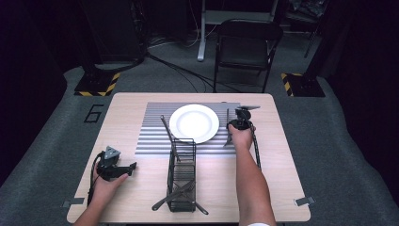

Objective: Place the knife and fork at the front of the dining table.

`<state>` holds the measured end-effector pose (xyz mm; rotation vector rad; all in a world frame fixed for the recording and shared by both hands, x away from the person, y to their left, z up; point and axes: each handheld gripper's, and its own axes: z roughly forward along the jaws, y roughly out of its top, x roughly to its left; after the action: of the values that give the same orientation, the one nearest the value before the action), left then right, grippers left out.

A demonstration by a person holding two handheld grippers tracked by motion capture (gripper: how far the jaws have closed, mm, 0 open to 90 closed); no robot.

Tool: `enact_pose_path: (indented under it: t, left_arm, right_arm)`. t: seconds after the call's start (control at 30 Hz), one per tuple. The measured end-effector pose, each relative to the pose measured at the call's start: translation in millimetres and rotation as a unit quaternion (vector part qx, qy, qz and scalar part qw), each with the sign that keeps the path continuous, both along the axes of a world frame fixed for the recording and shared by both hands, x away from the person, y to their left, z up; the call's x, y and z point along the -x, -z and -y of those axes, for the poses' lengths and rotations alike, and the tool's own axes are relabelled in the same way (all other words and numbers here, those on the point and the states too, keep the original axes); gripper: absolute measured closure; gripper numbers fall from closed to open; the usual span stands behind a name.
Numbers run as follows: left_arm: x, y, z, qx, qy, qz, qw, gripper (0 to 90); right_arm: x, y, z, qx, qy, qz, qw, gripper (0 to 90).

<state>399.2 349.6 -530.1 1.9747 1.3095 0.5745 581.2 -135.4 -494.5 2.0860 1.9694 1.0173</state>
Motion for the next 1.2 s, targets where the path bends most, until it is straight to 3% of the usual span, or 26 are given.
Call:
enact_pose_path:
  t: [0.07, 0.17, 0.5, 1.2]
  left_arm:
    - [0.0, 0.0, 0.0, 0.000, 0.000, 0.000, 1.0000, 12.9]
    - [0.0, 0.0, 0.0, 0.000, 0.000, 0.000, 1.0000, 12.9]
    - [0.0, 0.0, 0.0, 0.000, 0.000, 0.000, 1.0000, 12.9]
    - [0.2, -0.8, -0.3, -0.002, 0.003, -0.005, 1.0000, 12.9]
  right_arm:
    - [-0.1, 2.1, -0.4, 0.010, -0.001, -0.005, 0.9999, 87.3]
    - [0.9, 6.6, 0.8, -0.006, 0.010, -0.016, 0.9998, 87.6]
    - [3.0, 9.4, 0.0, -0.027, 0.054, -0.007, 0.9982, 87.7]
    - [4.6, 12.6, 8.6, -0.036, 0.072, -0.010, 0.9967, 82.9]
